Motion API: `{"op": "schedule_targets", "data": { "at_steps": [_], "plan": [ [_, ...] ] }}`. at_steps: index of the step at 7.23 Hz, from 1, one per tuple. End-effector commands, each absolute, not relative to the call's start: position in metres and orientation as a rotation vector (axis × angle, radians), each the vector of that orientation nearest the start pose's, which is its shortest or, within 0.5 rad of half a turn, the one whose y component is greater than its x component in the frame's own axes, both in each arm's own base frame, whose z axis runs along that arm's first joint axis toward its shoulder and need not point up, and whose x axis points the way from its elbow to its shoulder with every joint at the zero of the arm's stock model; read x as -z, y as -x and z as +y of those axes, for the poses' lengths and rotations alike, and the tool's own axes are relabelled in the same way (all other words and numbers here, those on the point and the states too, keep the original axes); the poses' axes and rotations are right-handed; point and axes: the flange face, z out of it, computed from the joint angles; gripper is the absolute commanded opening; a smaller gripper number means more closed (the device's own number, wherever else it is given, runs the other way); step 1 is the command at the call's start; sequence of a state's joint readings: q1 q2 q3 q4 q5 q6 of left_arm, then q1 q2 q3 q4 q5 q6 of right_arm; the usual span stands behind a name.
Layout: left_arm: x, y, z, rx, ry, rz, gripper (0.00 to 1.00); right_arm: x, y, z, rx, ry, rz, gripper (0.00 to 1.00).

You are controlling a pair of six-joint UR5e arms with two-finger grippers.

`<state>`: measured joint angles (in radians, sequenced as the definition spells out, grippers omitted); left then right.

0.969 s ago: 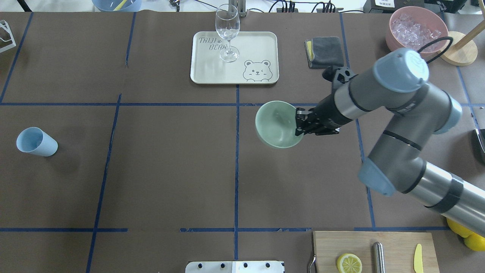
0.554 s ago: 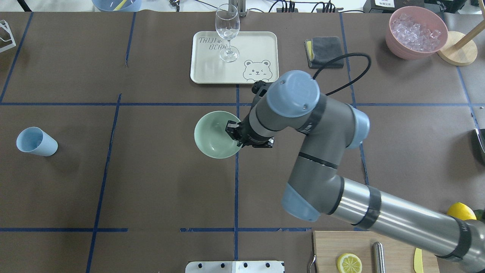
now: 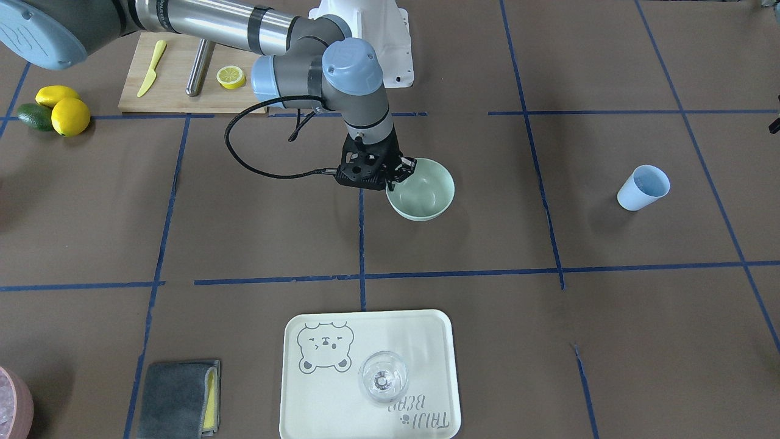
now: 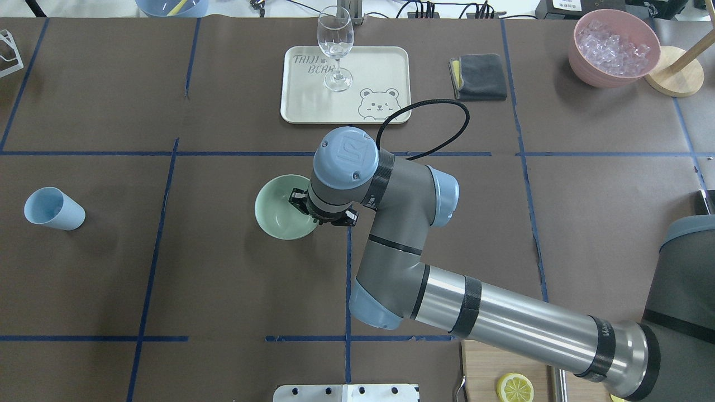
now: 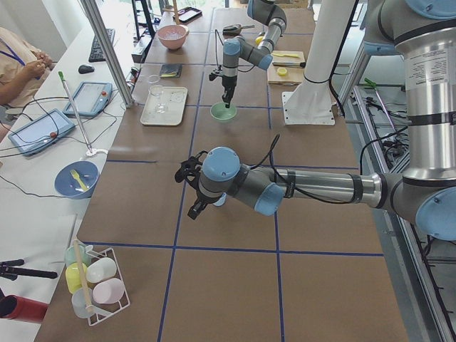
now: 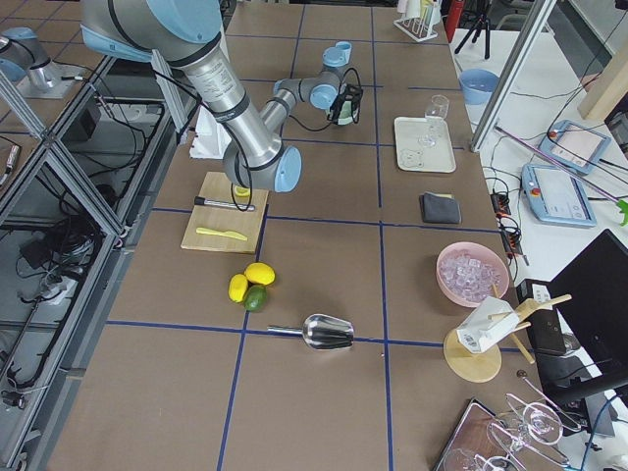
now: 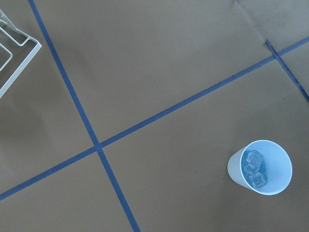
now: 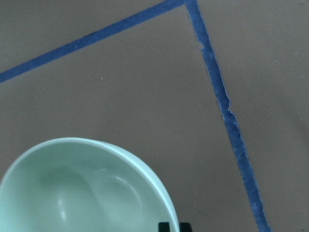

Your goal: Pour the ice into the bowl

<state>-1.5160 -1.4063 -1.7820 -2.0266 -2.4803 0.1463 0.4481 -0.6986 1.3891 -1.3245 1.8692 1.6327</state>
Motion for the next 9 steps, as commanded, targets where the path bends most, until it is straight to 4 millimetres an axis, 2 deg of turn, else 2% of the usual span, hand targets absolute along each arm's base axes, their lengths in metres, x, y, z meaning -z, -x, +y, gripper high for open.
{"op": "schedule_targets", "data": {
  "at_steps": [1, 2, 3, 4, 5, 6, 7, 8, 9],
  "plan": [
    [-0.560, 0.027, -0.448, -0.449, -0.566, 0.860, 1.00, -0.169, 0.652, -0.416, -0.356, 0.105, -0.956, 1.00],
    [-0.571, 0.026, -0.449, -0.452, -0.581, 0.862, 1.00, -0.148, 0.639, -0.416, -0.350, 0.100, -0.995, 1.00],
    [-0.565, 0.021, -0.453, -0.400, -0.591, 0.880, 1.00, -0.120, 0.581, -0.439, -0.380, 0.090, -1.049, 1.00],
    [-0.576, -0.003, -0.454, -0.345, -0.559, 0.910, 0.99, -0.114, 0.529, -0.459, -0.408, 0.097, -1.076, 1.00],
    [-0.570, -0.039, -0.447, -0.278, -0.607, 0.918, 1.00, -0.128, 0.479, -0.471, -0.433, 0.100, -1.104, 1.00],
    [-0.568, -0.079, -0.431, -0.166, -0.643, 0.979, 0.99, -0.175, 0.458, -0.466, -0.444, 0.108, -1.068, 1.00],
    [-0.571, -0.105, -0.409, -0.038, -0.682, 1.016, 0.99, -0.183, 0.439, -0.474, -0.435, 0.079, -1.076, 1.00],
    [-0.575, -0.118, -0.389, 0.048, -0.712, 1.047, 0.93, -0.194, 0.428, -0.476, -0.390, 0.036, -1.068, 1.00],
    [-0.577, -0.124, -0.365, 0.154, -0.720, 1.122, 0.91, -0.204, 0.419, -0.472, -0.343, -0.028, -1.076, 1.00]
  ]
}}
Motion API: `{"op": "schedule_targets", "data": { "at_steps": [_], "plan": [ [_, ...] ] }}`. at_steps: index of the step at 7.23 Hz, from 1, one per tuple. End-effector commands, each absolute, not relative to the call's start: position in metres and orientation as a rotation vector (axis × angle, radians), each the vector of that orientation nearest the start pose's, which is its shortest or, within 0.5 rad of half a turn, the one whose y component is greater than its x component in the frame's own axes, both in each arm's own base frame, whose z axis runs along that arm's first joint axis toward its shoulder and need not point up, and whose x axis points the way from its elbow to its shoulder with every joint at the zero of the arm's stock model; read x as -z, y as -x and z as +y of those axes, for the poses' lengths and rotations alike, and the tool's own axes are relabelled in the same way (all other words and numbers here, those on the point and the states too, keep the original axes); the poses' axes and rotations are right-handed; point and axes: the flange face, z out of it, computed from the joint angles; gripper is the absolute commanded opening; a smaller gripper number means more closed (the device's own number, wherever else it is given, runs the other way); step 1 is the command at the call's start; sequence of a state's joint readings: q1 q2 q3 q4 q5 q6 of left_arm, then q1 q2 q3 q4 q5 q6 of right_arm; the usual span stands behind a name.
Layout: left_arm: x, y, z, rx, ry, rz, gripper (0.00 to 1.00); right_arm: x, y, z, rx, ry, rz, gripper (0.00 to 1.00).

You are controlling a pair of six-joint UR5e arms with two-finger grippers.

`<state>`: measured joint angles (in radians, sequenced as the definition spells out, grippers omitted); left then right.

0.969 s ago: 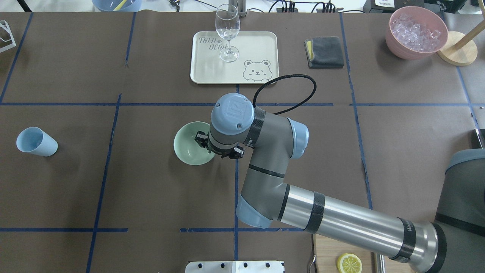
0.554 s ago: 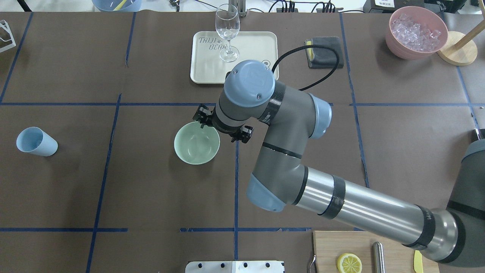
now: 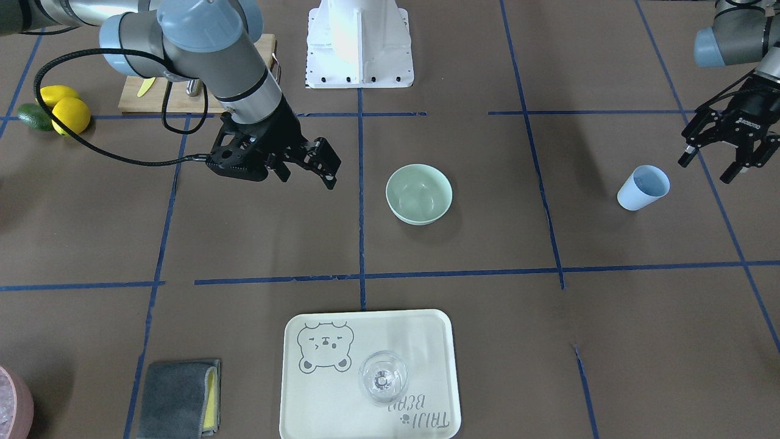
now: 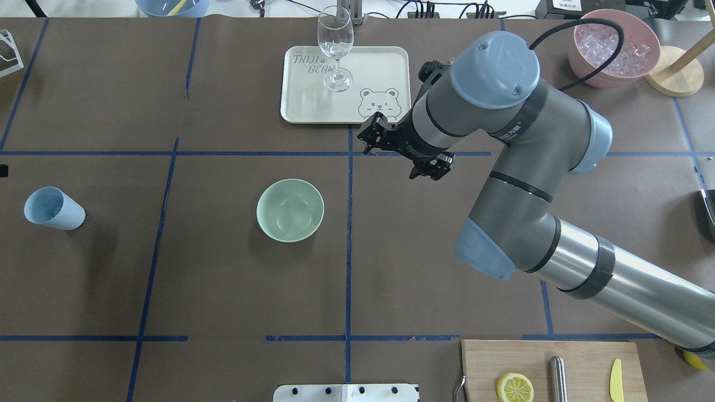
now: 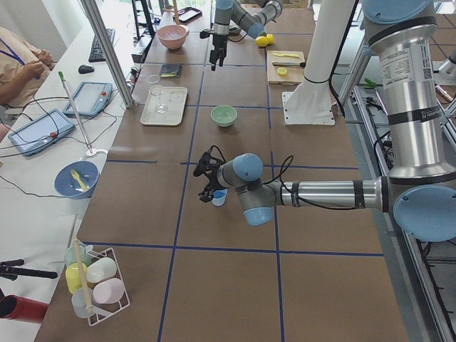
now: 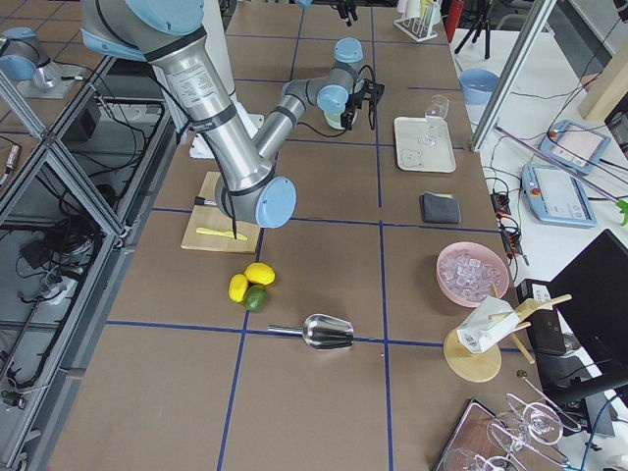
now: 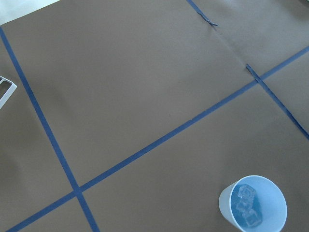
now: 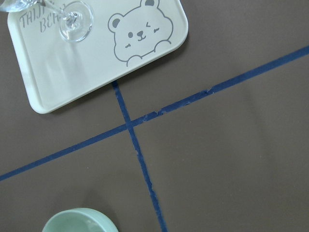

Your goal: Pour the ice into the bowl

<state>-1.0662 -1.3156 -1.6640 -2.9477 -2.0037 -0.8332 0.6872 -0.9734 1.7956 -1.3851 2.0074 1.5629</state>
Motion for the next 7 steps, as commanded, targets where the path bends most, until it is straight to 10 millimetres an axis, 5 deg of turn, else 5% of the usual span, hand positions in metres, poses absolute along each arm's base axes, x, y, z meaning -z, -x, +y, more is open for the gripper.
{"op": "schedule_targets", "data": {
  "at_steps": [1, 2, 4, 7],
  "plan": [
    [-0.584, -0.139, -0.349, 0.204, -0.739, 1.120, 0.92, -0.211, 0.416, -0.472, -0.298, -0.071, -1.093, 1.00],
    [-0.593, -0.166, -0.334, 0.299, -0.760, 1.082, 0.97, -0.211, 0.417, -0.471, -0.300, -0.068, -1.095, 1.00],
    [-0.603, -0.173, -0.303, 0.346, -0.878, 1.026, 1.00, -0.213, 0.418, -0.470, -0.304, -0.063, -1.093, 1.00],
    [-0.626, -0.218, -0.267, 0.390, -0.990, 0.927, 0.99, -0.219, 0.417, -0.472, -0.306, -0.063, -1.083, 1.00]
  ]
}}
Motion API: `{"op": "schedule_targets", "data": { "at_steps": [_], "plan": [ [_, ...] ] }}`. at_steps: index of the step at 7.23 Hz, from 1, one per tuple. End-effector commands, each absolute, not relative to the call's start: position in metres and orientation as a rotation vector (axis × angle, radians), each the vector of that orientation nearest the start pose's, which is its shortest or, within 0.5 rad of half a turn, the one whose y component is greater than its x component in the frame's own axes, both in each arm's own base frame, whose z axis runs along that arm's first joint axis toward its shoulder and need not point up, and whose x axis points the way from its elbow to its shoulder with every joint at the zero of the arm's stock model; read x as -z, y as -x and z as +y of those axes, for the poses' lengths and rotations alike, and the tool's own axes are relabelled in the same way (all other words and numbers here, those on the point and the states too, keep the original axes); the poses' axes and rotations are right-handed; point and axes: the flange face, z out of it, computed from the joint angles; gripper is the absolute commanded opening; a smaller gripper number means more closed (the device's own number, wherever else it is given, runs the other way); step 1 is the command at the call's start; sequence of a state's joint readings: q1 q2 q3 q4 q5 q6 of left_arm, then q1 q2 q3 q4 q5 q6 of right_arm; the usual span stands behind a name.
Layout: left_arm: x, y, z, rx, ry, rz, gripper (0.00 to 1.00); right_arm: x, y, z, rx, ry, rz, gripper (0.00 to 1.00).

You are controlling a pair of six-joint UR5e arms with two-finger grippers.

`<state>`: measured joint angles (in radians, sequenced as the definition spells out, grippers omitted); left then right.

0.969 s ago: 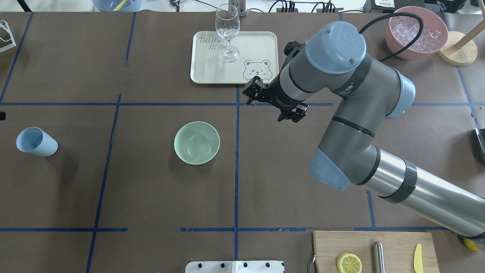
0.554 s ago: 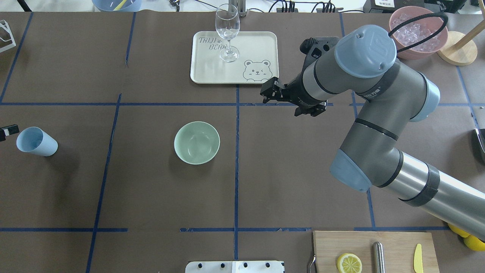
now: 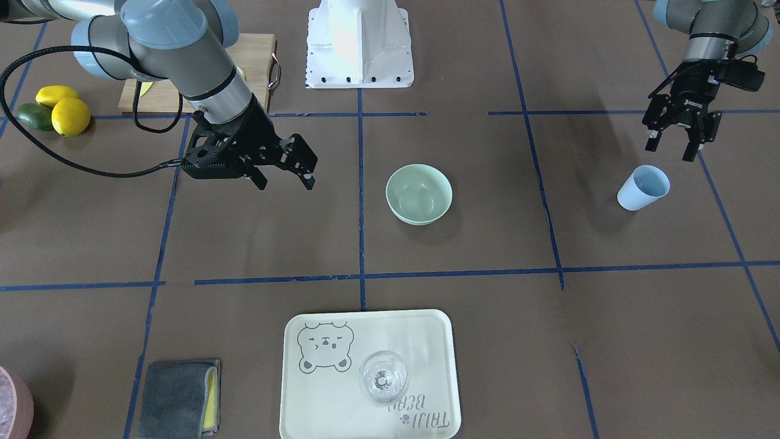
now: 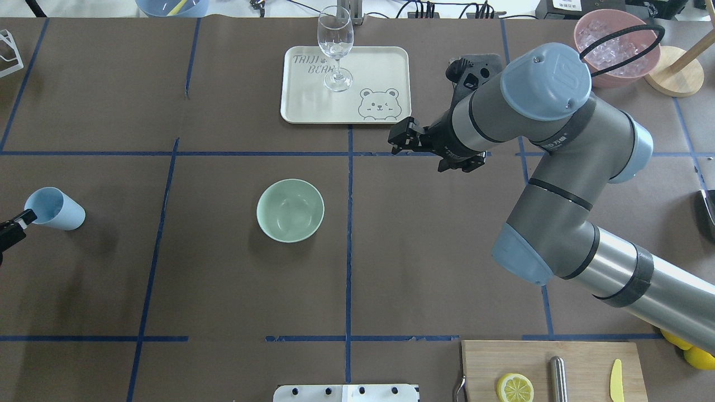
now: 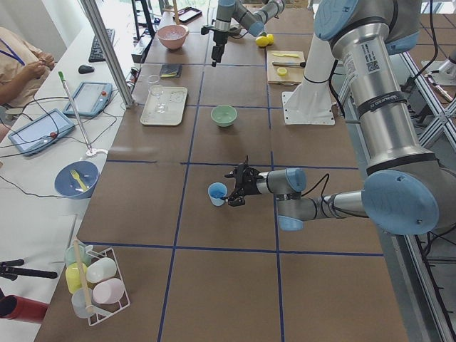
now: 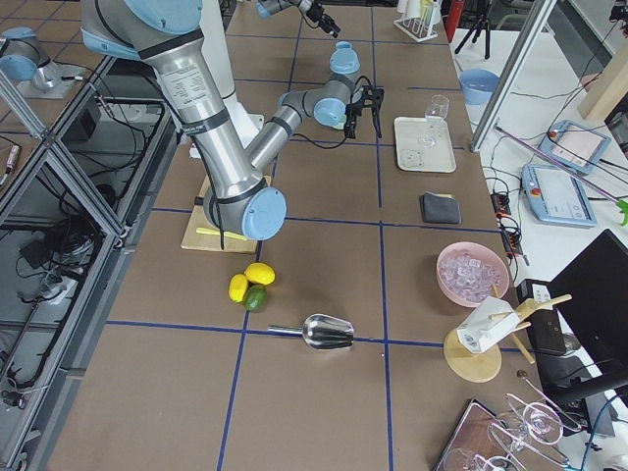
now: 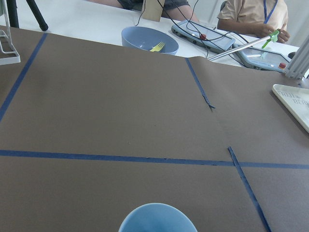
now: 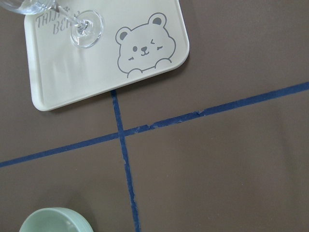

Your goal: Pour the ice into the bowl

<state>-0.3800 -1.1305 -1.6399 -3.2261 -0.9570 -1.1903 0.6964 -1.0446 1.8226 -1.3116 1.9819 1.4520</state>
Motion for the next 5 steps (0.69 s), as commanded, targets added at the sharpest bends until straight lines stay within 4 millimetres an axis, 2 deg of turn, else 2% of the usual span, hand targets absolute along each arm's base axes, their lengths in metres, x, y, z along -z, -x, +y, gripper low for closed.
{"op": "schedule_targets", "data": {
  "at_steps": [1, 2, 3, 5],
  "plan": [
    [-0.634, -0.226, -0.258, 0.364, -0.983, 0.921, 1.00, -0.220, 0.416, -0.473, -0.310, -0.063, -1.081, 1.00],
    [-0.653, -0.226, -0.254, 0.352, -1.004, 0.870, 0.99, -0.219, 0.416, -0.472, -0.312, -0.061, -1.083, 1.00],
    [-0.655, -0.227, -0.253, 0.351, -1.003, 0.869, 0.92, -0.218, 0.416, -0.471, -0.311, -0.060, -1.085, 1.00],
    [-0.668, -0.250, -0.260, 0.375, -1.051, 0.836, 0.99, -0.216, 0.415, -0.470, -0.312, -0.061, -1.090, 1.00]
  ]
}}
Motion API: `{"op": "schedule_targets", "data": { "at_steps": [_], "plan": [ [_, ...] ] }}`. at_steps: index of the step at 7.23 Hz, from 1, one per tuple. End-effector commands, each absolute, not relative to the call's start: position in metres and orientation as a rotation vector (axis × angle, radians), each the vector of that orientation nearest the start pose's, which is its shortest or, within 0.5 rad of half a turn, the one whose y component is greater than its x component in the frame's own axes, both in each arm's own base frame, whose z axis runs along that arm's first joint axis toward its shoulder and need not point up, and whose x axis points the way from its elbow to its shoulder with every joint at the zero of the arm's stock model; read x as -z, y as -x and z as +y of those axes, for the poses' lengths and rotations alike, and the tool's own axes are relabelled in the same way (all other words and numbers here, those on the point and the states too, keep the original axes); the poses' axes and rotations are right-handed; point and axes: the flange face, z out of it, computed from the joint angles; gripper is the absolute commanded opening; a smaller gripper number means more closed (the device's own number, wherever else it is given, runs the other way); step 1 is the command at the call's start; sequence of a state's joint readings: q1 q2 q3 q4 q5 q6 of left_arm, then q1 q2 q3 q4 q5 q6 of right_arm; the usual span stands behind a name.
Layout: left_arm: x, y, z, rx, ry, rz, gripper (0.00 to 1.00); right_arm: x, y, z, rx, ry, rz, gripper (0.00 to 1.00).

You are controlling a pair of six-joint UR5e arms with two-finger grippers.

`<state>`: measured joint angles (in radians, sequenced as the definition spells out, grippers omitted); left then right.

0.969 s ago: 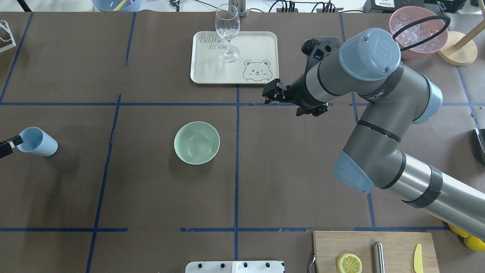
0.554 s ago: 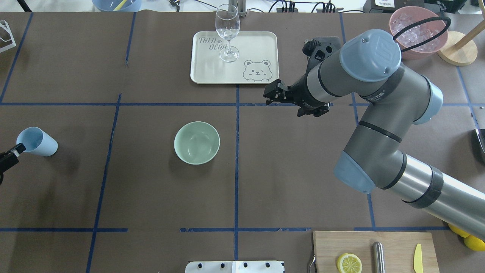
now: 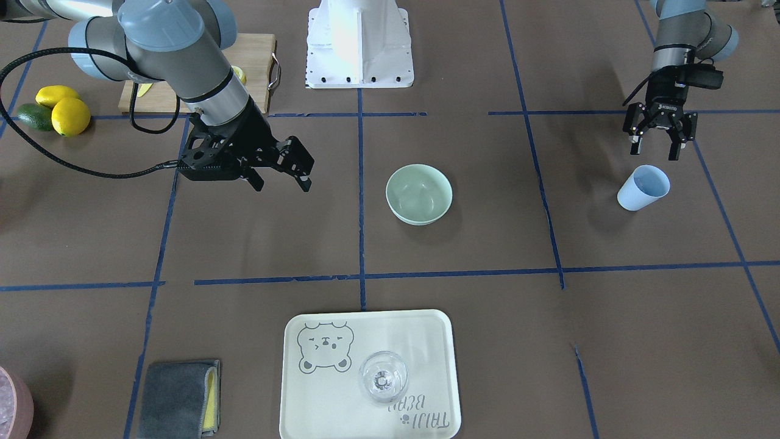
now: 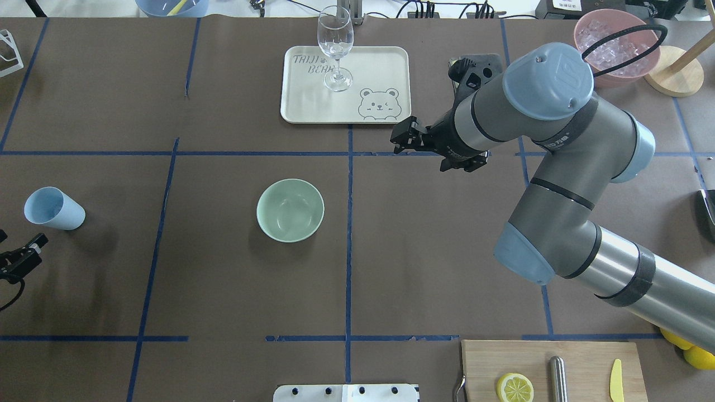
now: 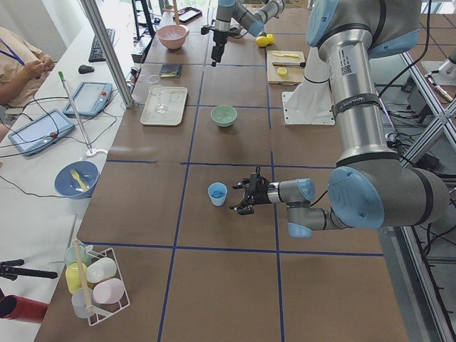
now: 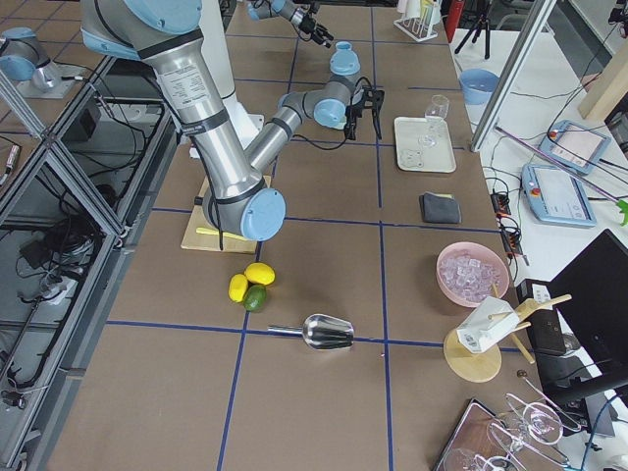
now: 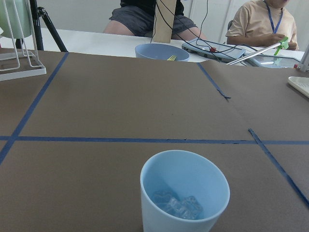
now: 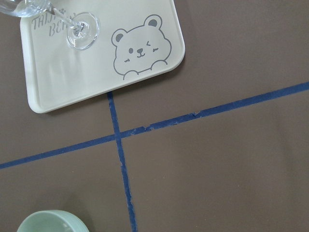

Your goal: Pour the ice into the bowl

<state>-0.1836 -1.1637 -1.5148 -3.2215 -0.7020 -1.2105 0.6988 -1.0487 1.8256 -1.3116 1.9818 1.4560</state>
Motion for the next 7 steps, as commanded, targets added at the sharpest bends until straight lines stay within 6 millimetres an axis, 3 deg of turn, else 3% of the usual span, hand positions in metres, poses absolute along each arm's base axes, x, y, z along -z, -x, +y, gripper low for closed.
{"op": "schedule_targets", "data": {
  "at_steps": [1, 3, 4, 5, 7],
  "plan": [
    [-0.663, -0.256, -0.263, 0.393, -1.068, 0.841, 0.99, -0.216, 0.414, -0.470, -0.314, -0.062, -1.090, 1.00],
    [-0.652, -0.278, -0.268, 0.393, -1.108, 0.836, 1.00, -0.216, 0.414, -0.470, -0.315, -0.061, -1.090, 1.00],
    [-0.649, -0.303, -0.274, 0.412, -1.127, 0.842, 1.00, -0.217, 0.414, -0.470, -0.315, -0.059, -1.089, 1.00],
    [-0.658, -0.314, -0.276, 0.391, -1.145, 0.808, 1.00, -0.216, 0.415, -0.470, -0.316, -0.059, -1.090, 1.00],
    [-0.670, -0.306, -0.279, 0.393, -1.197, 0.734, 1.00, -0.216, 0.415, -0.469, -0.315, -0.058, -1.090, 1.00]
  ]
}}
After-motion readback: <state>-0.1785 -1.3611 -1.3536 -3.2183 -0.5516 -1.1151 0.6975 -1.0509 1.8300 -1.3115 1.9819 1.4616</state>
